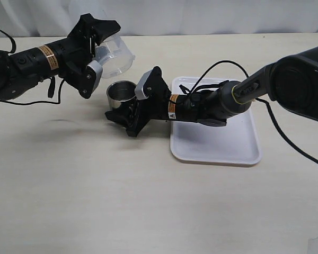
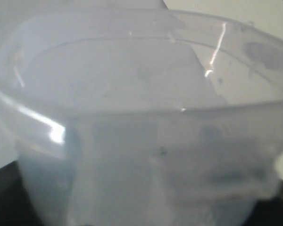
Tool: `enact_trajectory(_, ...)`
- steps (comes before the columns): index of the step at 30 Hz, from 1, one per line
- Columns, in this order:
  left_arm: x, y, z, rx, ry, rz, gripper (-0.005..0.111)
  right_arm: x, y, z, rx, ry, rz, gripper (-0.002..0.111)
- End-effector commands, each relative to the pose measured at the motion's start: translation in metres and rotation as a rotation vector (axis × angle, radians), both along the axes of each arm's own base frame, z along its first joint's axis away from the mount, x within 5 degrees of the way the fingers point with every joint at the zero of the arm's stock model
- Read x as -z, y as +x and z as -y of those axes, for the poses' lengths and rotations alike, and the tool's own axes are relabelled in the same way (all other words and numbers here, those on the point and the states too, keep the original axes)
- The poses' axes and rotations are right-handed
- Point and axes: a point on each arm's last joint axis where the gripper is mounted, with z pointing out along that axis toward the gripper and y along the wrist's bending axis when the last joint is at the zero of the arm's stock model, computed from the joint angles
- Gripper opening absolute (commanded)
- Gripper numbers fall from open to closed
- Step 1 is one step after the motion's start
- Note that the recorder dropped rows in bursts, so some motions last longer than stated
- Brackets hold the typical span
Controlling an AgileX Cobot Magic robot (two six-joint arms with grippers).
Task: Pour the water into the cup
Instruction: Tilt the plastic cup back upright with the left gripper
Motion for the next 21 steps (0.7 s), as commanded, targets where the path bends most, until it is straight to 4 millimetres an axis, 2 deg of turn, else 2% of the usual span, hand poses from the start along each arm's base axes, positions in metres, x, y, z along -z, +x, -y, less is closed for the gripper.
enact_trajectory(1, -0.0069, 0.0014, 0.0013, 0.003, -0.027, 0.034, 0.0, 0.0078, -0.0012, 0.0017, 0.006, -0.042, -0.021, 0.004)
enact_trajectory(10, -0.01, 0.0002, 0.003, 0.025, -0.049, 0.06, 0.0, 0.0078, -0.0012, 0.0017, 0.006, -0.042, -0.021, 0.004)
enact_trajectory(15, -0.0126, -0.0004, 0.0038, 0.045, -0.016, 0.132, 0.0, 0.0078, -0.0012, 0.0017, 0.006, -0.042, -0.021, 0.004)
enact_trajectory(19, -0.0126, -0.0004, 0.0039, 0.044, -0.024, 0.124, 0.0, 0.0078, -0.0012, 0.0017, 0.006, -0.042, -0.021, 0.004)
enact_trajectory(21, -0.0126, -0.0004, 0.0039, 0.035, -0.084, 0.066, 0.0, 0.0078, -0.0012, 0.0017, 0.006, -0.042, -0.021, 0.004)
